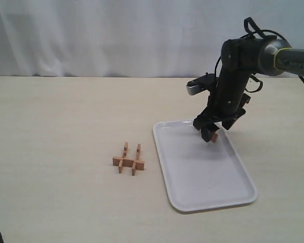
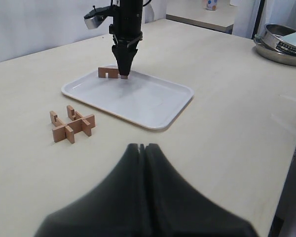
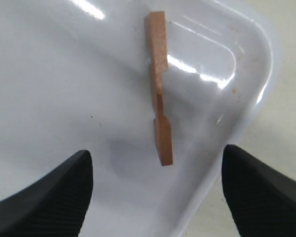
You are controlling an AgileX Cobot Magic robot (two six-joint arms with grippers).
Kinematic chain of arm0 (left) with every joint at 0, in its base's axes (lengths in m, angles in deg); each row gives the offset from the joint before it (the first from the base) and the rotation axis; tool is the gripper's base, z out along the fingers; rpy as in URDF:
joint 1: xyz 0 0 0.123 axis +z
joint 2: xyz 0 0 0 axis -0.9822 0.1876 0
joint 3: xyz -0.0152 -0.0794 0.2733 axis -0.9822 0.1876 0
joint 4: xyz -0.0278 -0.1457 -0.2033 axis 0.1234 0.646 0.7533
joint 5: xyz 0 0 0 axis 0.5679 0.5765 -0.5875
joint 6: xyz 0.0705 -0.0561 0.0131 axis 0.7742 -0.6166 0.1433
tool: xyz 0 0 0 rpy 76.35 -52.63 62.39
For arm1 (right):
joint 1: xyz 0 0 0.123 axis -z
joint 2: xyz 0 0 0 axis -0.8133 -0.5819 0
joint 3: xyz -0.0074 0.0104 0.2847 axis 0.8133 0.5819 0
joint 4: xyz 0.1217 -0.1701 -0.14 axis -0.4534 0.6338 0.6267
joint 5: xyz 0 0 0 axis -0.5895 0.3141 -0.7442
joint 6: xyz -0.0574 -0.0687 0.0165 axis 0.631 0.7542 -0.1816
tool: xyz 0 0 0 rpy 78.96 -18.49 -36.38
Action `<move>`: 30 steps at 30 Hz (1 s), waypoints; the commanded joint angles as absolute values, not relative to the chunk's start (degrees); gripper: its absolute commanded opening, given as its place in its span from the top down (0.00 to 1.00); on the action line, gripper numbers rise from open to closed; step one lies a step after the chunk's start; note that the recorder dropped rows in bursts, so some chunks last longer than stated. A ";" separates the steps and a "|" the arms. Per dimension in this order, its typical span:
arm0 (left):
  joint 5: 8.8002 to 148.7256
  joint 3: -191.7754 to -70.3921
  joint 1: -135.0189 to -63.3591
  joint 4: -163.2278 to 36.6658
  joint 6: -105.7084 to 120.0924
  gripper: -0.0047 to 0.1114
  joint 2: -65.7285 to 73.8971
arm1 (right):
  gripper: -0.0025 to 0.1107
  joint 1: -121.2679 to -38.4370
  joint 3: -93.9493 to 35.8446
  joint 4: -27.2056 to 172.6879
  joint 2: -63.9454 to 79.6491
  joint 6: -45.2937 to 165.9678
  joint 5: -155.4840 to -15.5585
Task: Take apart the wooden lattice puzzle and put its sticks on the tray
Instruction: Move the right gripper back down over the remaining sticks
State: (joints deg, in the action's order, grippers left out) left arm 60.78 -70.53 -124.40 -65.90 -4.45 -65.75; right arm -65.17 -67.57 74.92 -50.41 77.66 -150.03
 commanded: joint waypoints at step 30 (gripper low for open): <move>61.08 -70.39 -124.57 -65.69 -4.62 0.96 -65.73 | 0.59 -89.71 -67.33 71.04 -47.46 96.41 -155.48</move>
